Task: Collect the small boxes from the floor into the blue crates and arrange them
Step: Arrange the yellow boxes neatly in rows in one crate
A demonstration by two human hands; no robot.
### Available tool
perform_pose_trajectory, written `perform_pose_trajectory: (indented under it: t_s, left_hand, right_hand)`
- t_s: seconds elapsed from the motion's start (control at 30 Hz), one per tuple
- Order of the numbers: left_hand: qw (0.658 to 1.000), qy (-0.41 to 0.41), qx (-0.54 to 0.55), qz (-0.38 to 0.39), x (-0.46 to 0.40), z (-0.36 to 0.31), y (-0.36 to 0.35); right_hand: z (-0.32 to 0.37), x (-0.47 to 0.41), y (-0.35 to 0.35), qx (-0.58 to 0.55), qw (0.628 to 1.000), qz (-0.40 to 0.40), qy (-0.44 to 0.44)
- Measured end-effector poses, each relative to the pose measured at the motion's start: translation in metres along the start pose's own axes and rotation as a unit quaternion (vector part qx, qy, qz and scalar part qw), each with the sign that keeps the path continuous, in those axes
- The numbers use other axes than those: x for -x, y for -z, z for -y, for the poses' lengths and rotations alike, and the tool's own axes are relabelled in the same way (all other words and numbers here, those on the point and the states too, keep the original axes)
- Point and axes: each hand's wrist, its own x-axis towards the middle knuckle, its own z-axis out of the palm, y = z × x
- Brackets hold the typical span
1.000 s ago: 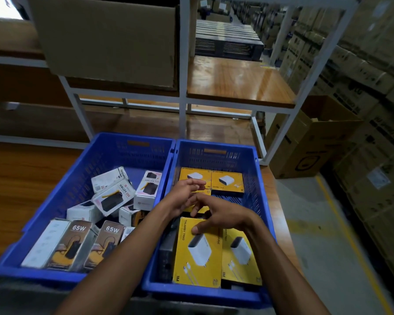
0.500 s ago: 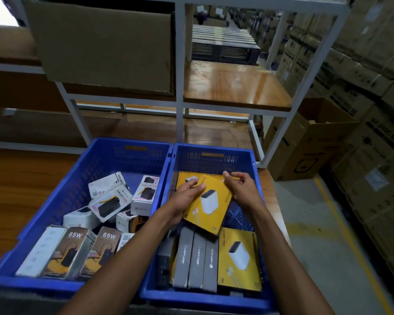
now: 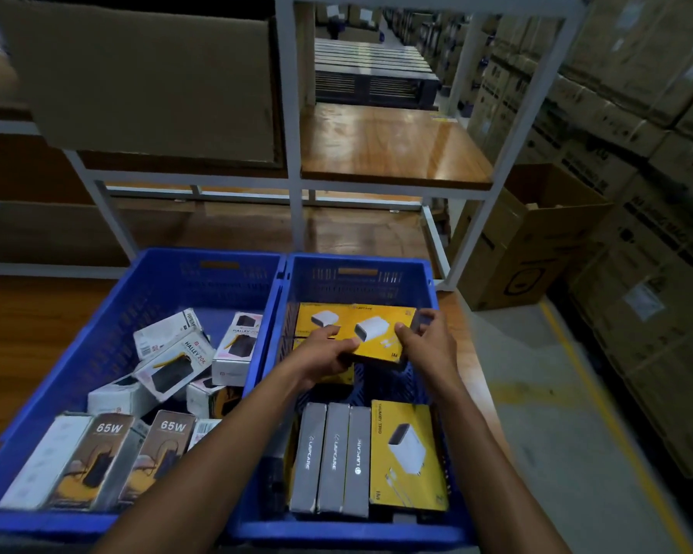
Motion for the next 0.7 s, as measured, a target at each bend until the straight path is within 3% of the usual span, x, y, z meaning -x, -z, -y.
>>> perform_pose_trajectory:
  t_s: [0.2, 0.5, 0.7]
  left_hand:
    - [0.987, 0.043, -0.153, 0.025, -0.023, 0.008, -0.011]
    - [0.941, 0.048, -0.334, 0.012, -0.046, 0.026, -0.017]
    - [0.903, 0.038, -0.427, -0.008, -0.063, 0.035, -0.015]
  right_hand:
    - [0.006, -0.016, -0.013, 0.222, 0.972, 0.004, 0.072]
    - [-0.027, -0.016, -0.031, 0.329, 0.935, 0.129, 0.039]
    - [-0.050, -0.035, -0.039, 0.419, 0.887, 0.190, 0.031]
